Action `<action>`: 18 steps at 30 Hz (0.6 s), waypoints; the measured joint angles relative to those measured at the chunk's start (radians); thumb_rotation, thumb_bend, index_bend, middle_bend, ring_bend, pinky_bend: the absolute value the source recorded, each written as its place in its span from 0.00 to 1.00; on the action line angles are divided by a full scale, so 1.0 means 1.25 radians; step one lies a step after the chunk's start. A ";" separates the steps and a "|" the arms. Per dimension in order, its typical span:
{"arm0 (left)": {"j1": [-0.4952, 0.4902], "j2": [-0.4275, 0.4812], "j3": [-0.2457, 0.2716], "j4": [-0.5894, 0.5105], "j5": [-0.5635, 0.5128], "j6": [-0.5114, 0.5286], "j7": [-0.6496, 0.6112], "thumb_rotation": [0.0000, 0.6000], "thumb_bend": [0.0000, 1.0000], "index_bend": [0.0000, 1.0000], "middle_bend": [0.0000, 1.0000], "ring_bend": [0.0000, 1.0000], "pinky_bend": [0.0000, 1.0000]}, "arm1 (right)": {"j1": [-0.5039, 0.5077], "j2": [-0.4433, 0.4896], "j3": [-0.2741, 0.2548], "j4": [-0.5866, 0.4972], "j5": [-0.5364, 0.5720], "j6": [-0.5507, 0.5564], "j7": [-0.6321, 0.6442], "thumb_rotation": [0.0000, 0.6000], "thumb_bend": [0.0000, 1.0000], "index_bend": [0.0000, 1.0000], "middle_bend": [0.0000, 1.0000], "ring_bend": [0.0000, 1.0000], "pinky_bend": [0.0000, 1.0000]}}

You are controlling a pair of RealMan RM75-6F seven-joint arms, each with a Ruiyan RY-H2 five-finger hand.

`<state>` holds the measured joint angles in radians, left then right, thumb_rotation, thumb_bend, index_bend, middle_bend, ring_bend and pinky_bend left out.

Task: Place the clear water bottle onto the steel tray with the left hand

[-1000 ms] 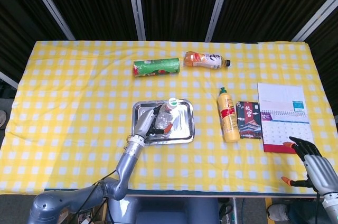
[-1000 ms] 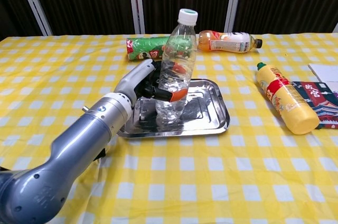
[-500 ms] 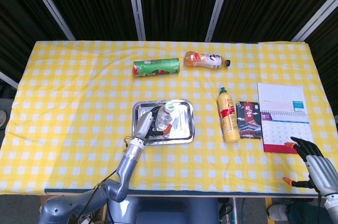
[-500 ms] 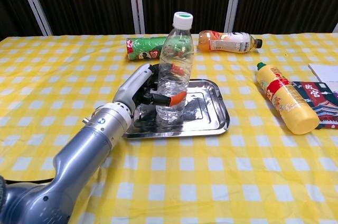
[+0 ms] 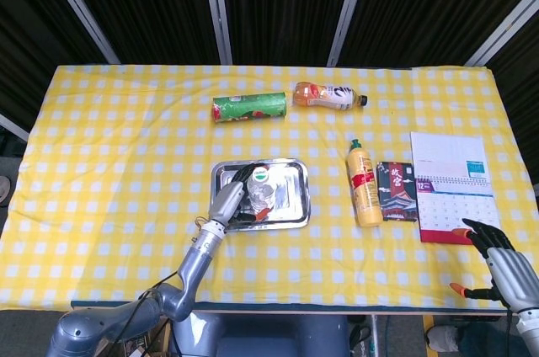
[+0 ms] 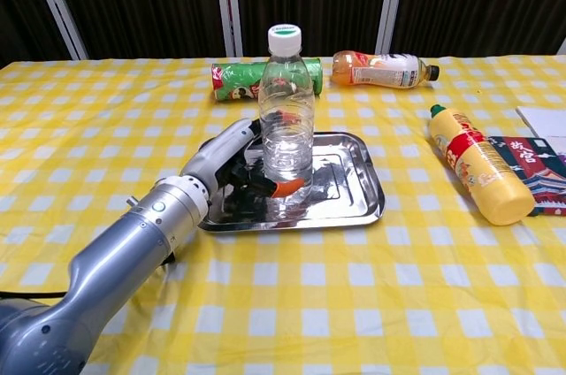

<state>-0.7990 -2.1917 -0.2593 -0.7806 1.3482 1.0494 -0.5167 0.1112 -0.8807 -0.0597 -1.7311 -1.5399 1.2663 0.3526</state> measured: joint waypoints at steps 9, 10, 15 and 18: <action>0.047 0.088 0.003 -0.122 0.007 0.054 0.032 1.00 0.32 0.10 0.04 0.00 0.00 | 0.005 -0.004 0.000 -0.006 0.005 -0.012 -0.014 1.00 0.16 0.23 0.10 0.06 0.05; 0.056 0.106 0.004 -0.145 0.007 0.061 0.041 1.00 0.32 0.10 0.03 0.00 0.00 | 0.005 -0.005 0.000 -0.008 0.004 -0.012 -0.016 1.00 0.16 0.23 0.10 0.06 0.05; 0.116 0.253 0.021 -0.324 -0.009 0.081 0.133 1.00 0.31 0.10 0.01 0.00 0.00 | 0.008 -0.006 -0.001 -0.021 -0.001 -0.014 -0.029 1.00 0.16 0.23 0.10 0.06 0.05; 0.157 0.371 0.033 -0.459 -0.046 0.085 0.226 1.00 0.30 0.09 0.00 0.00 0.00 | 0.009 -0.006 -0.003 -0.033 -0.007 -0.014 -0.039 1.00 0.16 0.23 0.10 0.06 0.05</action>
<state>-0.6031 -1.7280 -0.2183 -1.3542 1.2907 1.1553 -0.2336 0.1224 -0.8880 -0.0637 -1.7726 -1.5484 1.2484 0.3043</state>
